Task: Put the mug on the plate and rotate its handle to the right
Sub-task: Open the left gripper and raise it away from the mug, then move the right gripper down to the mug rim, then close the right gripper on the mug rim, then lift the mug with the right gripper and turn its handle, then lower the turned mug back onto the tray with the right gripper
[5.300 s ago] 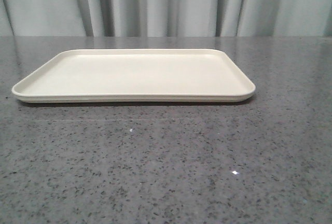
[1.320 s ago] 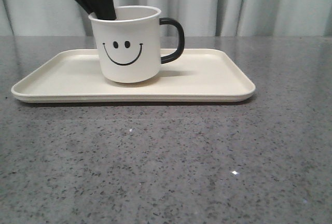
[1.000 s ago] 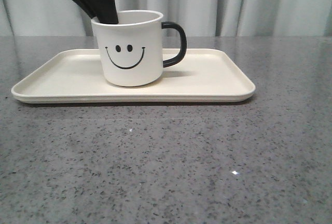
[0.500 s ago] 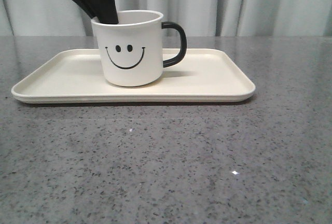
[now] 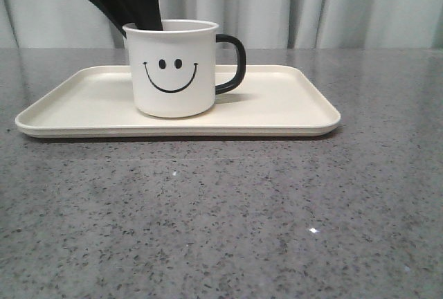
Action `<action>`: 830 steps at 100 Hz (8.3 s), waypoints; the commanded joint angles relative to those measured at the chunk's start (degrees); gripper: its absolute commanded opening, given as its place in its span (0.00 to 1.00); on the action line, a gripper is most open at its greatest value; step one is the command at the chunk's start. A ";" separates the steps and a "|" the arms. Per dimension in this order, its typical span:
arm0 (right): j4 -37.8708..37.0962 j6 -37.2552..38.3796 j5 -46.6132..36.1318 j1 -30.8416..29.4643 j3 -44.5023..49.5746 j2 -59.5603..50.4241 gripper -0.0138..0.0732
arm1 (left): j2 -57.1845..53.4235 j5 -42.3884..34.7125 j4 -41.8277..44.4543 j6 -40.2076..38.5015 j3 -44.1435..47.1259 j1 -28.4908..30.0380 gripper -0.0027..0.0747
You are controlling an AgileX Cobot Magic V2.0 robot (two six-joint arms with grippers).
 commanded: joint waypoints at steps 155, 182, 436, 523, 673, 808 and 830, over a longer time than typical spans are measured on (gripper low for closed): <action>-0.22 -0.35 -8.67 -0.01 -6.22 5.33 0.77 | -37.21 2.66 25.82 -5.79 -13.29 -0.34 0.01; -0.22 -1.63 -0.73 5.08 -19.83 13.68 0.77 | -42.71 2.66 30.73 -8.24 -7.98 -0.34 0.01; 2.62 -18.87 16.99 28.75 -33.72 58.48 0.77 | -50.50 2.41 35.06 -12.78 7.77 -0.34 0.01; 2.80 -18.82 18.31 28.75 -33.72 60.52 0.71 | -50.50 2.41 35.03 -12.78 7.77 -0.34 0.01; -3.46 -1.22 33.18 28.36 -49.21 60.45 0.03 | -50.50 2.41 34.68 -12.78 7.77 -0.34 0.01; -3.36 4.50 33.07 28.36 -49.03 66.20 0.03 | -50.50 2.41 34.68 -12.78 7.77 -0.34 0.01; -3.08 4.50 33.60 28.36 -49.03 67.25 0.02 | -50.50 2.41 34.68 -12.78 7.77 -0.34 0.01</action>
